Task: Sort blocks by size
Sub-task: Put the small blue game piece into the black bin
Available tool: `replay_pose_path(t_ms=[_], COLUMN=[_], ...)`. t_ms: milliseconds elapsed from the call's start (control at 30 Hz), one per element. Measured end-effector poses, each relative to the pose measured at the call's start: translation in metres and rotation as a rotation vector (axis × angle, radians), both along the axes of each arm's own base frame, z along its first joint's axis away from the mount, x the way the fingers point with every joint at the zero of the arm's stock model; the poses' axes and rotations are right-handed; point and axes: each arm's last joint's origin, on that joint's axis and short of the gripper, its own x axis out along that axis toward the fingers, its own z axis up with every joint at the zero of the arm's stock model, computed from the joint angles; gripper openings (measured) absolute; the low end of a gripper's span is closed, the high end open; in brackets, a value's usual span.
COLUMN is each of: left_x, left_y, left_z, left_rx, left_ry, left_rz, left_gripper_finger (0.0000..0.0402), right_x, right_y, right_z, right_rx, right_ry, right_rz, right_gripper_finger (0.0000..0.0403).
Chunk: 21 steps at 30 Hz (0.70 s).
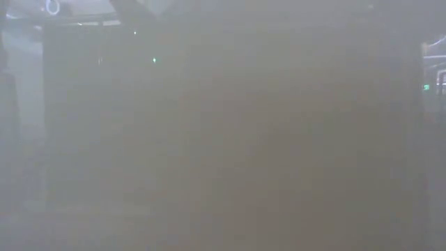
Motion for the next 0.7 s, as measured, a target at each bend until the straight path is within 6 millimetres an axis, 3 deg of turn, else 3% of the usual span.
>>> replay_pose_path(t_ms=[400,700], left_x=[-0.003,-0.005], left_y=[-0.003,-0.015], left_z=[-0.002,-0.023], left_rx=[0.051,0.039], left_ry=[-0.040,-0.007], left_rz=[0.007,-0.018], left_gripper_finger=[0.0250,0.0250], right_x=[0.000,0.000], right_y=[0.000,0.000], right_z=[0.000,0.000], right_rx=[0.000,0.001], right_ry=[0.000,-0.002], right_rz=[0.000,0.001], right_gripper_finger=[0.0208,0.0208])
